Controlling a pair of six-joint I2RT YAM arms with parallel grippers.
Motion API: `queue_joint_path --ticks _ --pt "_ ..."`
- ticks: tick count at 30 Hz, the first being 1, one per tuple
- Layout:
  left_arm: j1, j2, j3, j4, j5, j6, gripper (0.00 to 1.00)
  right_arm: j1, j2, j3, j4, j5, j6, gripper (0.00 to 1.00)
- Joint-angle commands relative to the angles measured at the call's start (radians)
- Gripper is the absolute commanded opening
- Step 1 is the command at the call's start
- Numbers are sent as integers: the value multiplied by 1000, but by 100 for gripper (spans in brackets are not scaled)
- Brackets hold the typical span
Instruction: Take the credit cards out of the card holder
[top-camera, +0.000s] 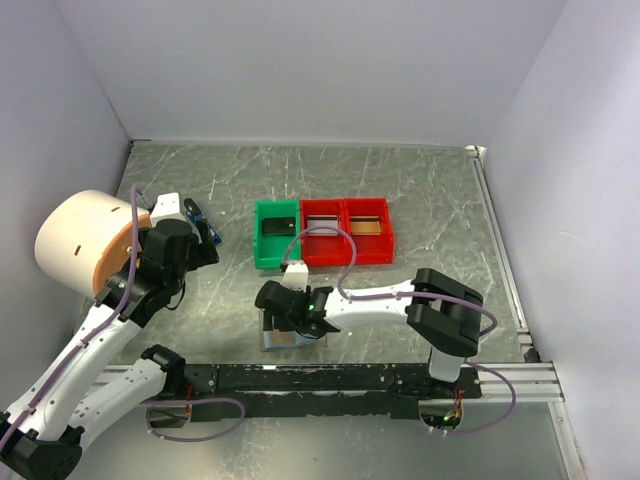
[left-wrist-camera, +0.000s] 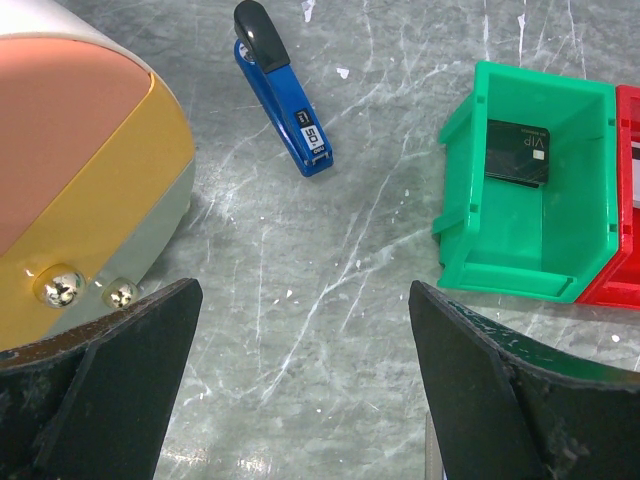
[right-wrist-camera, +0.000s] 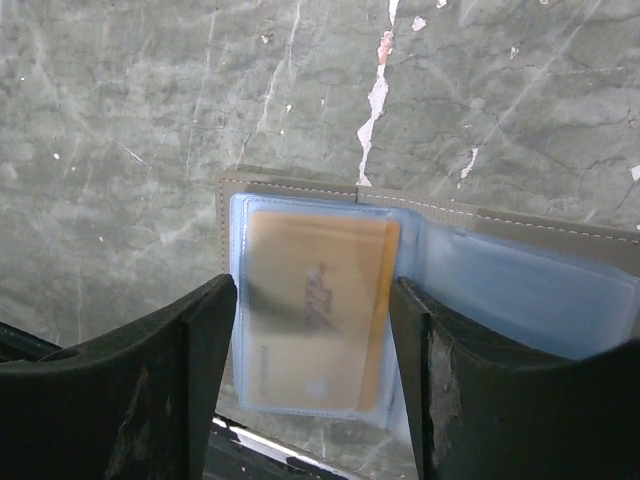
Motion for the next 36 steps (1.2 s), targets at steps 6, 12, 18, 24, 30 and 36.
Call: queue_joint_path --ticks 6,12,18,24,30,36 --pt "9 -6 7 0 4 14 97 8 169 37 -230 44 4 63" --pt "9 -6 7 2 11 14 97 3 109 -77 -50 -35 -2 53" --pt "9 -7 5 4 43 11 97 -26 47 -204 127 -134 23 47" --pt "9 1 -1 -9 236 -39 96 -55 34 -259 237 -211 11 47" --pt "9 -7 -97 34 635 -159 91 -73 36 -304 314 -253 27 47" --pt "9 -2 -236 80 840 -282 82 -77 35 -314 322 -261 28 48"
